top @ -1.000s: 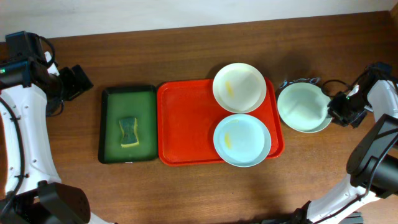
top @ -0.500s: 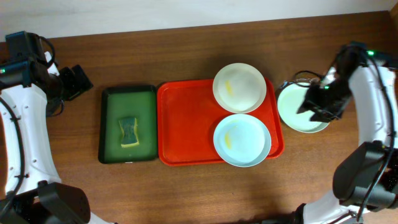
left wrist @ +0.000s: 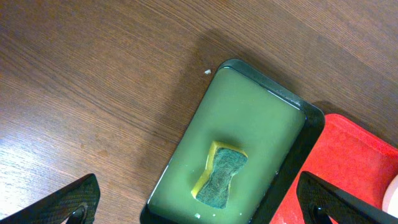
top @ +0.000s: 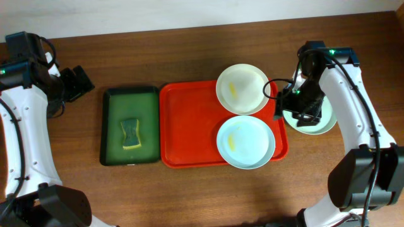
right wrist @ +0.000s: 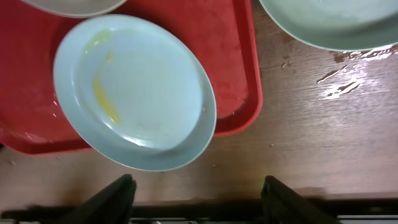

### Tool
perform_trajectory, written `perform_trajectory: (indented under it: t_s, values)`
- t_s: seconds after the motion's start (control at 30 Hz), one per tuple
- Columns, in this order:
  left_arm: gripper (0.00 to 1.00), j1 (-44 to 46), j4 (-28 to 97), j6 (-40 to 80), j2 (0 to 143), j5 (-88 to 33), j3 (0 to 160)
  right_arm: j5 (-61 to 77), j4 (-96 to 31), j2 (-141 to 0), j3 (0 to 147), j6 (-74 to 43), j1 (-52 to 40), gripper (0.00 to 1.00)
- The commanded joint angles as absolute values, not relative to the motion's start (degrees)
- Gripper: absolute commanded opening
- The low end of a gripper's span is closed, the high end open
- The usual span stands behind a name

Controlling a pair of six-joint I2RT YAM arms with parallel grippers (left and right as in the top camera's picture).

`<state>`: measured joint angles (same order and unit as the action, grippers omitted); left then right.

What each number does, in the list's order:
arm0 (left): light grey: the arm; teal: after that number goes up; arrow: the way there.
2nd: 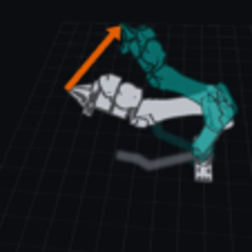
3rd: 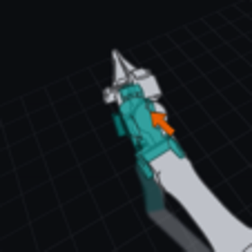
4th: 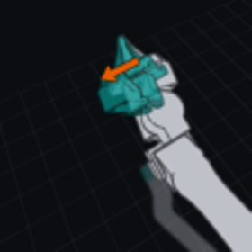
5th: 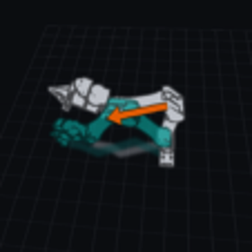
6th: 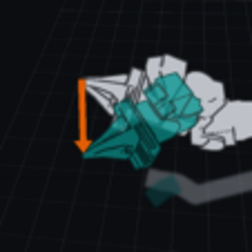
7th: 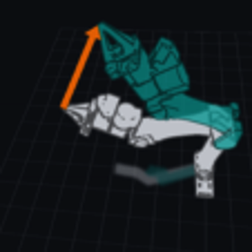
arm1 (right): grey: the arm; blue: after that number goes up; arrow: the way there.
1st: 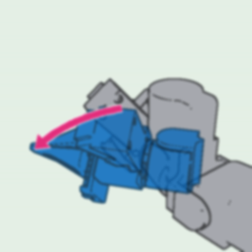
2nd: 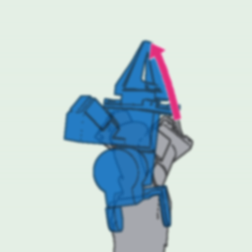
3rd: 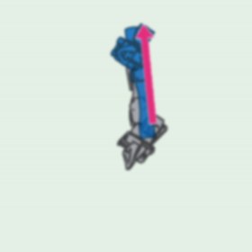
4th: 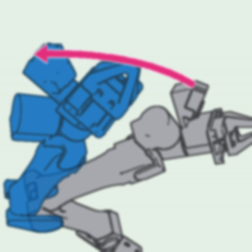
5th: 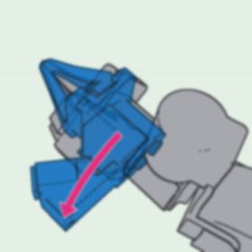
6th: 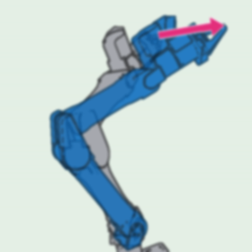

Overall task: Clean dirty plates on tray and stack at the side
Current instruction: 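Release the plate and move the right gripper to the lower light-green plate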

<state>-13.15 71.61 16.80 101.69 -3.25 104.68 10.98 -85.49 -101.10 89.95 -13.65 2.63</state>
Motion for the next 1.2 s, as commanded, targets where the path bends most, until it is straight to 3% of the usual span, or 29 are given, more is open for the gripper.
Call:
perform_trajectory:
  t_s: [0.0, 0.17, 0.23, 0.67, 0.9, 1.17]
  values:
    - [0.99, -13.3, 71.66, 17.32, 101.25, -3.68, 105.3, 8.69, -87.2, -100.44, 89.62, -13.74, 2.63, 0.61]
    - [0.99, -13.3, 71.68, 17.32, 101.25, -3.68, 105.3, 8.32, -87.15, -100.44, 84.01, -13.72, 2.63, 0.56]
    - [0.99, -13.3, 71.66, 17.32, 101.25, -3.68, 105.3, 8.36, -85.76, -100.44, 81.54, -13.76, 2.59, 0.49]
    - [0.99, -13.28, 71.68, 17.32, 101.25, -3.68, 105.3, 11.79, -78.39, -100.44, 71.5, -13.96, -0.19, 0.49]
    - [0.99, -13.28, 71.68, 17.32, 101.25, -3.68, 105.3, 11.55, -77.52, -100.44, 71.42, -15.92, -5.98, 0.48]
    - [0.99, -13.3, 71.68, 17.32, 101.25, -3.68, 105.3, 11.57, -77.52, -100.44, 71.42, -15.92, -6.04, 0.48]
